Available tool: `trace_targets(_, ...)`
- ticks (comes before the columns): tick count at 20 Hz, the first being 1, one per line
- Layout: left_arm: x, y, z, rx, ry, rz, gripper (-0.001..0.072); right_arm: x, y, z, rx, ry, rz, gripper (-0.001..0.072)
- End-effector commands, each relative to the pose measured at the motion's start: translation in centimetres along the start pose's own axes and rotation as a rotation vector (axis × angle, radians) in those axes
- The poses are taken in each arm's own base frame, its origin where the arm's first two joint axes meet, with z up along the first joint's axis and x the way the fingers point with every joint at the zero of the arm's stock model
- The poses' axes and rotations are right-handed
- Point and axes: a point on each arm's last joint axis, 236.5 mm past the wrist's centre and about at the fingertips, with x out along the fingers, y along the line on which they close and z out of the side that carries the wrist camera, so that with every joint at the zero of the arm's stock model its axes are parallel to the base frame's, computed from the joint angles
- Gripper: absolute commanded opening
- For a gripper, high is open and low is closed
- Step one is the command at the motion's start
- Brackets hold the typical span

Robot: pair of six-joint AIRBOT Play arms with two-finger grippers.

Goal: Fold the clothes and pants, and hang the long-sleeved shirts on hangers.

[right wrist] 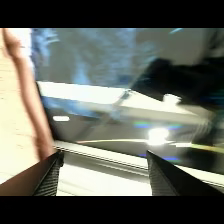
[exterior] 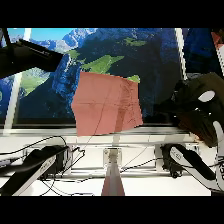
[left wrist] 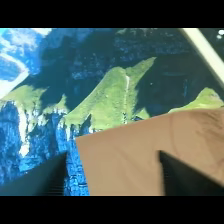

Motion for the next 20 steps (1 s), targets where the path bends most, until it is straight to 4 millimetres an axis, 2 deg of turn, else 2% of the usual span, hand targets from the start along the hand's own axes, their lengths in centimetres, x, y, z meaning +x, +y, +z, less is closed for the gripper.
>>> trace_targets(1, -0.1, 1.7, -2.4, 0.052, 0.104, 0.066, 0.0067, 3.7, 1.6, -2.5, 0.204, 0.055, 0.172, 0.0562)
trace_targets(2, -0.1, 2.9, -4.0, 0.065, 0.163, 0.112, 0.0011, 4.5, 1.8, -3.4, 0.23, 0.097, 0.192, 0.0562)
trace_targets(4, -0.3, 4.8, -7.9, 0.027, 0.296, 0.16, 0.0011, 5.7, 2.4, -4.8, 0.172, 0.164, 0.204, 0.0562)
trace_targets(6, -0.1, 5.6, -13.0, -0.051, 0.439, 0.153, 0.0011, 6.7, 3.4, -5.6, 0.12, 0.202, 0.209, 0.0562)
trace_targets(8, 0.2, 6.0, -19.0, -0.134, 0.58, 0.135, 0.0011, 7.7, 4.0, -6.0, 0.069, 0.219, 0.185, 0.0561)
trace_targets(10, 0.3, 5.0, -25.4, -0.237, 0.722, 0.079, 0.001, 8.5, 4.5, -6.5, 0.029, 0.234, 0.171, 0.0542)
trace_targets(12, 0.0, 2.5, -31.4, -0.389, 0.837, -0.001, 0.0038, 8.9, 5.0, -6.8, 0.0, 0.239, 0.165, 0.0541)
trace_targets(13, -0.1, 1.3, -33.7, -0.453, 0.876, -0.031, 0.0231, 9.0, 5.2, -6.9, -0.016, 0.241, 0.164, 0.0539)
trace_targets(14, -0.2, 0.2, -35.7, -0.506, 0.909, -0.055, 0.0477, 9.0, 5.3, -7.0, -0.049, 0.241, 0.17, 0.0469)
trace_targets(15, -0.4, -1.2, -37.4, -0.552, 0.943, -0.086, 0.0541, 9.1, 5.4, -7.0, -0.069, 0.242, 0.173, 0.0341)
trace_targets(17, -0.8, -3.4, -39.7, -0.586, 0.994, -0.148, 0.0539, 9.0, 5.4, -7.0, -0.098, 0.238, 0.176, 0.0082)
trace_targets(18, -0.4, -3.9, -39.1, -0.573, 0.975, -0.193, 0.0538, 9.0, 5.4, -6.9, -0.108, 0.234, 0.178, 0.0038)
trace_targets(20, 1.0, -5.5, -38.0, -0.6, 0.906, -0.289, 0.0505, 9.1, 5.5, -6.7, -0.112, 0.223, 0.181, 0.003)
